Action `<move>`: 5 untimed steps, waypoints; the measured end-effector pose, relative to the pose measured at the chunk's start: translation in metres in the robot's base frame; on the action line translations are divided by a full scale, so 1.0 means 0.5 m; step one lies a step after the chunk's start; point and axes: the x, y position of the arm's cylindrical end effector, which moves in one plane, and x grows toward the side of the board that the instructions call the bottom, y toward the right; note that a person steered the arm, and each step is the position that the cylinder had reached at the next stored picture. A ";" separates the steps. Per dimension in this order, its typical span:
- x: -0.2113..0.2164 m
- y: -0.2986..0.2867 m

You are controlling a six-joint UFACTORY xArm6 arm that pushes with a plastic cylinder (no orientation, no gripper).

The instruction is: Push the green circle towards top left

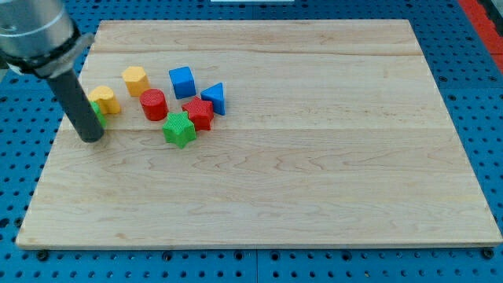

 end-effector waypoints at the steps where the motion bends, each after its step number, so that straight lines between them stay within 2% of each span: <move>1: -0.047 -0.016; 2: -0.131 -0.013; 3: -0.092 -0.023; 4: -0.149 -0.099; 5: -0.264 -0.015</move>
